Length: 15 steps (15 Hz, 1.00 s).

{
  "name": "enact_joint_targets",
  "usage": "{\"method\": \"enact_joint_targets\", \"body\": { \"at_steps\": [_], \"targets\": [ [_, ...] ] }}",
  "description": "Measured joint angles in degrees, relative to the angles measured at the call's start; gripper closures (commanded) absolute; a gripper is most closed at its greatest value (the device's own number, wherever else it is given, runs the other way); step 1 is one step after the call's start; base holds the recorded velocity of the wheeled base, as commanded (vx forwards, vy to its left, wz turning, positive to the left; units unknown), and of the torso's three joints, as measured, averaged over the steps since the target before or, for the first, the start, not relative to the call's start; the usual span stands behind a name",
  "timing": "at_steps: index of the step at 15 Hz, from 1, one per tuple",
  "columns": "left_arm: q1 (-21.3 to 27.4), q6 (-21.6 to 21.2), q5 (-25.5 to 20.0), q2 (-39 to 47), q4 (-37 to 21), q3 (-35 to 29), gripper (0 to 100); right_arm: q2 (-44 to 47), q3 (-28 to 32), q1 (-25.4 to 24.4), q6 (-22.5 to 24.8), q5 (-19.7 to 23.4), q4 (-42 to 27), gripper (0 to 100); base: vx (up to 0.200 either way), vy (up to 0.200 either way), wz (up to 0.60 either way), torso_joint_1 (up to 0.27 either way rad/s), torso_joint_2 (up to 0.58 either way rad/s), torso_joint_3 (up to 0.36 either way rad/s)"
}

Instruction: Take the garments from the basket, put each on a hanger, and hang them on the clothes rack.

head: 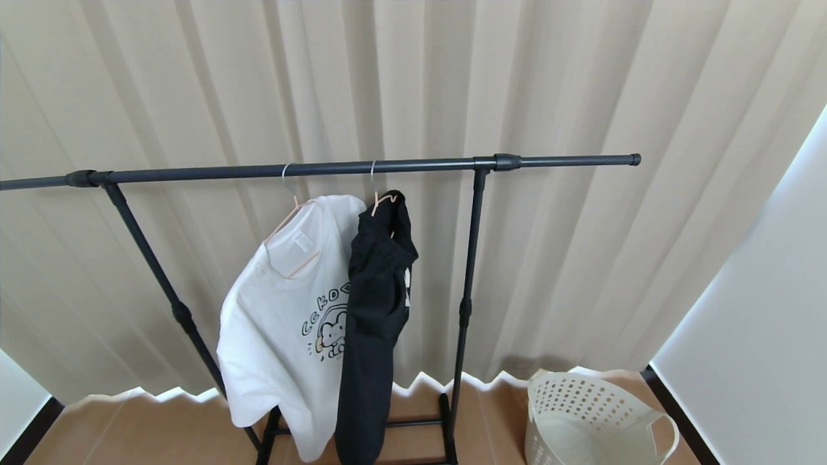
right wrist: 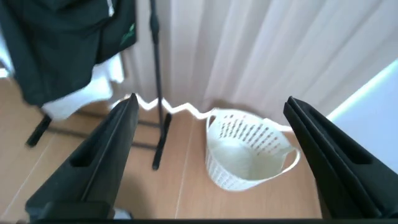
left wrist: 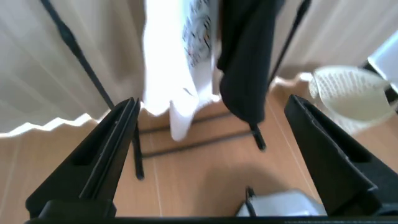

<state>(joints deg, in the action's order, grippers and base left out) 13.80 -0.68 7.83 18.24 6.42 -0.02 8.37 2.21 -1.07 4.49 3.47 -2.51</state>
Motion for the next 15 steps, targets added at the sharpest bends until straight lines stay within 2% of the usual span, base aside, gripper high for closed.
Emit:
{"method": "enact_joint_targets", "body": {
  "at_steps": [2,4,6,8,11,15],
  "targets": [
    [-7.52,-0.60,0.32,-7.05,-0.07,0.02,0,-3.25,0.11,1.89,-0.02,1.10,-0.27,0,0.000,0.000,0.00,0.000,0.00,0.000],
    [-11.72,0.79,0.16,-13.06,-0.11,0.02,0,-5.85,0.32,1.56,-0.06,4.22,-0.94,0,0.000,0.000,0.00,0.000,0.00,0.000],
    [-13.07,3.24,0.07,-16.04,-0.11,0.02,0,-7.19,0.43,1.28,-0.09,4.90,-0.93,0,0.000,0.000,0.00,0.000,0.00,0.000],
    [-13.36,3.13,0.07,-17.47,-0.11,0.02,0,-7.85,0.32,1.18,-0.69,4.67,-0.27,0,0.000,0.000,0.00,0.000,0.00,0.000],
    [-13.47,3.13,0.05,-18.16,-0.11,0.02,0,-8.13,-1.13,1.15,-1.40,2.13,1.43,0,0.000,0.000,0.00,0.000,0.00,0.000],
    [-13.49,3.11,0.05,-18.31,-0.11,0.02,0,-8.22,-1.72,1.15,-1.34,1.96,1.65,0,0.000,0.000,0.00,0.000,0.00,0.000]
  ]
}}
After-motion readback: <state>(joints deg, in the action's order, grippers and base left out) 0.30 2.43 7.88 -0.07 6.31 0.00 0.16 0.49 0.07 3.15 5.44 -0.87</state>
